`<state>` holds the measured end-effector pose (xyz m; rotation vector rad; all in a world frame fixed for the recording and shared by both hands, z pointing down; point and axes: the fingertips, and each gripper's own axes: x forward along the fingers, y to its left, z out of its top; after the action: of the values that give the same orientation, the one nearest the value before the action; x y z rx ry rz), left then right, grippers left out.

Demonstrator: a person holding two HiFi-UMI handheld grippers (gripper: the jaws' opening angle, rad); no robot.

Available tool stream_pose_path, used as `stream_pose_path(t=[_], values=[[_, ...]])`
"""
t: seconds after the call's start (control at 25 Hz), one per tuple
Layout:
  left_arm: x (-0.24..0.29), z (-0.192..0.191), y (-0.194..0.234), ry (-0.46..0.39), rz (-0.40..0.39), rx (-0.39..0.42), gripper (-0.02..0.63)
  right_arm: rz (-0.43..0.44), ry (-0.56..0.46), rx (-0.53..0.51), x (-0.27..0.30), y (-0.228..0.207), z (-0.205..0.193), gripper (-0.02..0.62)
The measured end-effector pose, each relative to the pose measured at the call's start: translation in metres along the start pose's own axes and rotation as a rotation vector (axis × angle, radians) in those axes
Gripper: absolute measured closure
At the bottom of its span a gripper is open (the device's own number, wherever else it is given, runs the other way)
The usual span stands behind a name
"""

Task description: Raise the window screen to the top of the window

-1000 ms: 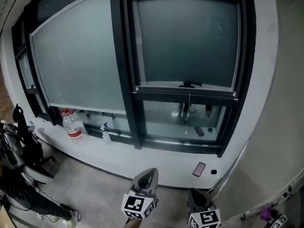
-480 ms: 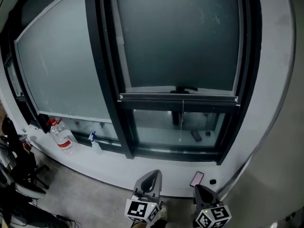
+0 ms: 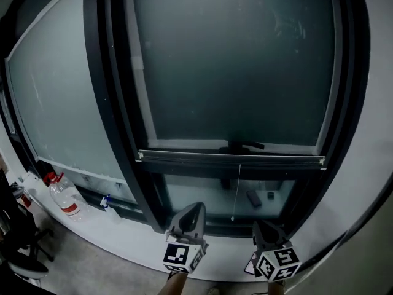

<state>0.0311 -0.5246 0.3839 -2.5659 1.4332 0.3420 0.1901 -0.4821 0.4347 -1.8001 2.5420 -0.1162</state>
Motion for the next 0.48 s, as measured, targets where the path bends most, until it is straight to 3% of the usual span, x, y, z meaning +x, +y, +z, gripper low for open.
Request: stream_pose_path(t=[0.16,0.24,0.32,0.4,0.48], values=[[0.057,-0.010,0.019,0.002,-0.028,0.031,0.603,-0.079,0.006,-0.137,0.052,-0.033,0.021,0.591],[0.080,-0.023,0.018,0.053,-0.081,0.098,0.603,-0.078,-0.005,-0.208,0.070,-0.044,0.034,0.591],[0.101,-0.039,0.015,0.129,-0.144,0.207,0.601,-0.063,0.014,-0.311,0.087,-0.055,0.045,0.588],[0.119,-0.053,0.016,0.193,-0.187,0.336,0.598,-0.054,0.060,-0.481,0.105,-0.064,0.055,0.588],[0.137,-0.059,0.020,0.242,-0.229,0.485,0.473,-0.041,0.113,-0.696,0.122,-0.073,0.066,0.566]])
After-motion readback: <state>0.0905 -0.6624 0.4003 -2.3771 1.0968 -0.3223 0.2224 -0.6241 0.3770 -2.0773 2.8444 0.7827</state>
